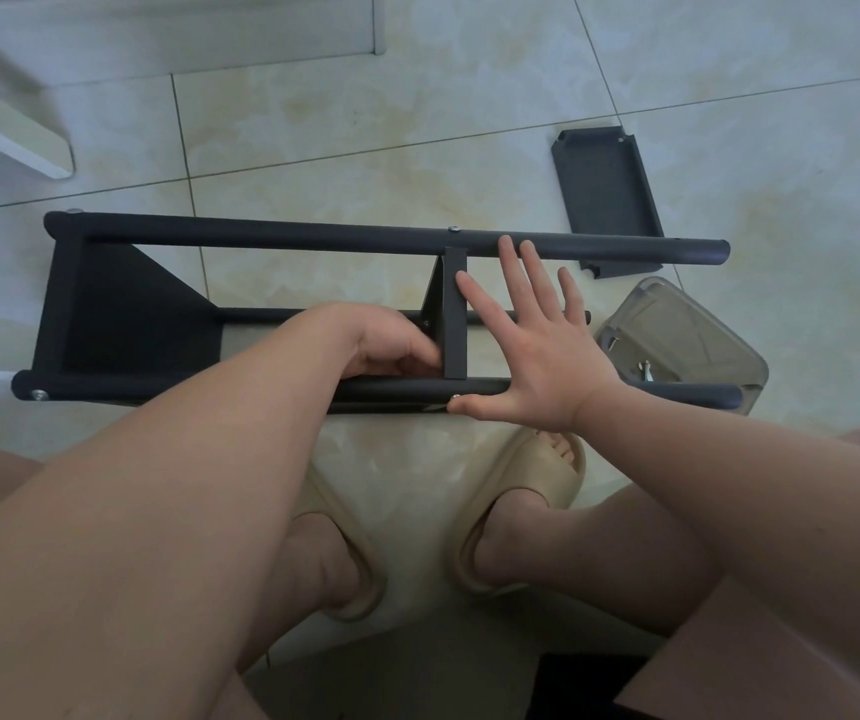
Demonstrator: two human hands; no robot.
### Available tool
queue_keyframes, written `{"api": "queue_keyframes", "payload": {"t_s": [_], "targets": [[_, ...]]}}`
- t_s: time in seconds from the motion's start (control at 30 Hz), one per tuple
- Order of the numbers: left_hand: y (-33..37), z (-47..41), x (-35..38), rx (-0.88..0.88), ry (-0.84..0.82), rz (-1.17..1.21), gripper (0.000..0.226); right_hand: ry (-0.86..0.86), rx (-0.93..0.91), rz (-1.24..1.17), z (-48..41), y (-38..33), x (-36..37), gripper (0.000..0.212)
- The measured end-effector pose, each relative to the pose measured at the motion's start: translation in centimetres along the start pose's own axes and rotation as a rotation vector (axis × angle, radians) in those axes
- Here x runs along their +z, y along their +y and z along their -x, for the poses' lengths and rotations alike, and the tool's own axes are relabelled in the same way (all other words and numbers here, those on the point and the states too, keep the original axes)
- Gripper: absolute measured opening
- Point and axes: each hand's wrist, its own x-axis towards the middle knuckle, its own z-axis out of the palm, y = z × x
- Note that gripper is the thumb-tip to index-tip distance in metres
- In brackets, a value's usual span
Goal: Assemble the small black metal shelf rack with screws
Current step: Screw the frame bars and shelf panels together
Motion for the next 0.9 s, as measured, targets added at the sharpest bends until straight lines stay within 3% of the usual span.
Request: {"api": "queue_keyframes", "payload": {"t_s": [0.37, 0.57, 0.8, 0.9], "targets": [[-0.02, 0.26, -0.11, 0.025, -0.049, 0.048, 0.031, 0.004, -0.004, 0.005, -0.02, 0.05, 0.01, 0.116], [-0.01, -0.22, 0.17, 0.042, 0.045, -0.043, 0.025, 0.015, -0.003, -0.004, 0.00, 0.02, 0.10, 0.117], [-0.38, -0.09, -0.29, 0.016, -0.084, 0.041, 0.030, 0.005, 0.000, -0.002, -0.02, -0.05, -0.03, 0.118], [-0.18, -0.19, 0.00, 0.035, 0.000, -0.006, 0.027, 0.012, -0.001, -0.007, 0.01, -0.02, 0.00, 0.118]]}}
